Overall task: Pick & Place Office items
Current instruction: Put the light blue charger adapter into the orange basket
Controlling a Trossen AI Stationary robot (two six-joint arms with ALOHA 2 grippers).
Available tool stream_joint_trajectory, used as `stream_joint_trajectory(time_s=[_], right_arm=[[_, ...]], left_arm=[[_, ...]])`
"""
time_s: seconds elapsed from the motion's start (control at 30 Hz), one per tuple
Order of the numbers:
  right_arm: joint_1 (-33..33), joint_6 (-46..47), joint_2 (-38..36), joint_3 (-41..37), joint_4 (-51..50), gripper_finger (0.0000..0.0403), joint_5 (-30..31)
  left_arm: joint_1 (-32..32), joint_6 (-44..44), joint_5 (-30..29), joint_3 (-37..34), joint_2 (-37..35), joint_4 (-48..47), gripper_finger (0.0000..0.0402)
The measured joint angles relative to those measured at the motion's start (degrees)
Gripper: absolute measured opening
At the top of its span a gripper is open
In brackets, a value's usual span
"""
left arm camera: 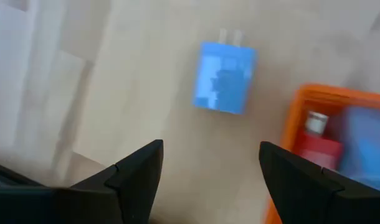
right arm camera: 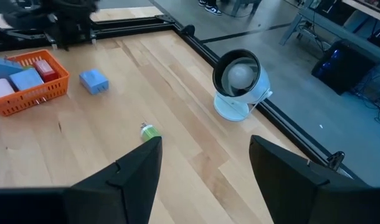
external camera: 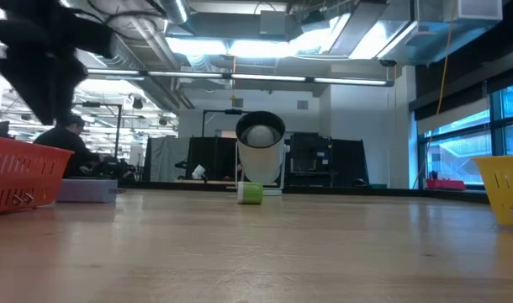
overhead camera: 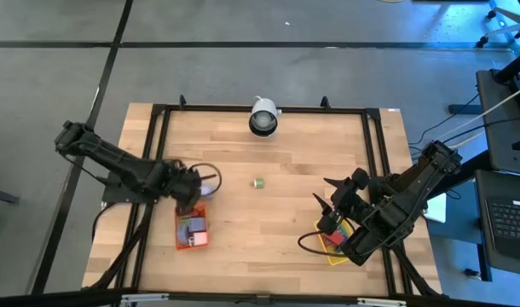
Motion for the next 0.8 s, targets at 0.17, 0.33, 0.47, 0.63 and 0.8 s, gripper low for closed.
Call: stream_joint_trajectory(time_s=[0.17, 0.33, 0.47, 0.63, 0.8], right_arm=[[0.00, -1.32, 0.00, 0.00, -0.03, 0.0242, 0.01], [0.00, -2.54, 0.00, 0.00, -0.08, 0.0242, 0.01], [0.00, -3.99, 0.00, 0.00, -0.12, 0.0242, 0.01], [0.00, -4.64, 0.00, 0.00, -0.43, 0.0242, 0.01], [0.00, -5.49, 0.00, 0.00, -0.45, 0.0242, 0.01]], left_arm=[[9.01, 8.37, 1.94, 0.00, -0.01, 1.72, 0.0267], [15.62, 13.96, 6.92, 0.00, 0.56, 4.44, 0.0268], [19.40, 16.78, 12.86, 0.00, 3.11, 4.42, 0.0268], [22.44, 21.24, 17.14, 0.00, 8.39, 4.44, 0.0268], [23.37, 24.52, 19.06, 0.00, 12.97, 4.83, 0.0268]])
